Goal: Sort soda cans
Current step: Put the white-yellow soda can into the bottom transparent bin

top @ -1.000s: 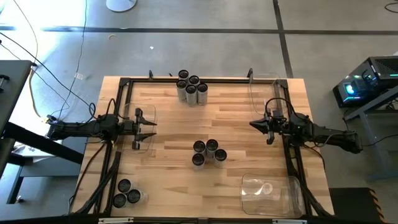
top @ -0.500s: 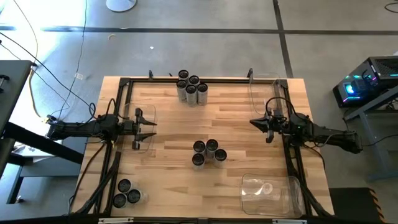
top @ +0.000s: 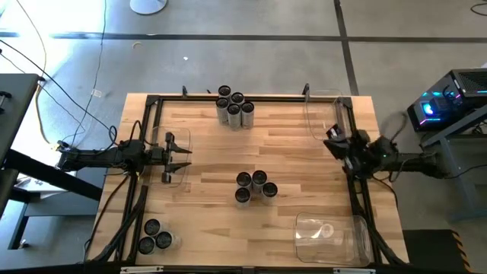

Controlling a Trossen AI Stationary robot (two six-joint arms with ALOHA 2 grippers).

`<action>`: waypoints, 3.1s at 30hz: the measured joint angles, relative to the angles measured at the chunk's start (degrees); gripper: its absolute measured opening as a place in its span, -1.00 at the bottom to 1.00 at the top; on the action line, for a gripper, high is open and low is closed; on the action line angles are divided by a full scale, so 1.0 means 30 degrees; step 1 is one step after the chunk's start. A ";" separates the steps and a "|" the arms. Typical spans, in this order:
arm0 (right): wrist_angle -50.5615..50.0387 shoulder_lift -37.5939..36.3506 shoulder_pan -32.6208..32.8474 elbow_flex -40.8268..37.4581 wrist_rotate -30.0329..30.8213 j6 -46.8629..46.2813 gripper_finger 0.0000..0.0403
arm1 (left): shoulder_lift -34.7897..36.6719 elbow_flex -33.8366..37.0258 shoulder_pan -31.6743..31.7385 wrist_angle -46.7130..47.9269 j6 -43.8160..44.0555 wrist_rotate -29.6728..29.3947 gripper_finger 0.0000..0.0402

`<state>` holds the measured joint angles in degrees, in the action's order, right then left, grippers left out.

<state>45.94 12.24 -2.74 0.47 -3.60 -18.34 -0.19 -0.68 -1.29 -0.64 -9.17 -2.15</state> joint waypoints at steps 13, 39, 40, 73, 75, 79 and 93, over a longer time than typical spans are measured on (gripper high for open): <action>-0.6437 0.6187 0.2524 0.5181 0.0743 0.3632 -0.70 | -0.0005 0.0005 -0.0003 0.0000 0.0000 0.0000 -0.11; -2.0528 1.9099 0.8058 1.7051 0.8640 -0.0701 0.62 | -0.0002 0.0001 0.0001 0.0000 0.0000 0.0000 -0.11; -2.0553 1.9463 0.8221 1.7082 0.8945 -0.1187 0.62 | 0.0000 0.0002 -0.0002 -0.0007 0.0000 0.0000 -0.11; -2.0904 2.1212 0.9302 1.7697 0.8050 -0.1538 0.62 | -0.0005 0.0003 0.0002 -0.0015 0.0000 -0.0007 -0.11; -2.1200 2.1058 0.9295 1.7697 0.7164 -0.0979 0.62 | -0.0003 0.0001 0.0002 -0.0007 0.0000 -0.0003 -0.11; -2.1788 2.1189 0.9262 1.7697 0.6534 -0.0215 0.62 | -0.0002 -0.0001 -0.0004 -0.0007 0.0000 -0.0007 -0.11; -2.2378 2.2048 0.9270 1.7697 0.4167 -0.2834 0.62 | 0.0000 0.0002 -0.0002 -0.0007 0.0000 -0.0003 -0.11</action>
<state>-21.19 78.39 25.07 53.56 8.90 -26.84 -0.19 -0.68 -1.29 -0.67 -9.17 -2.16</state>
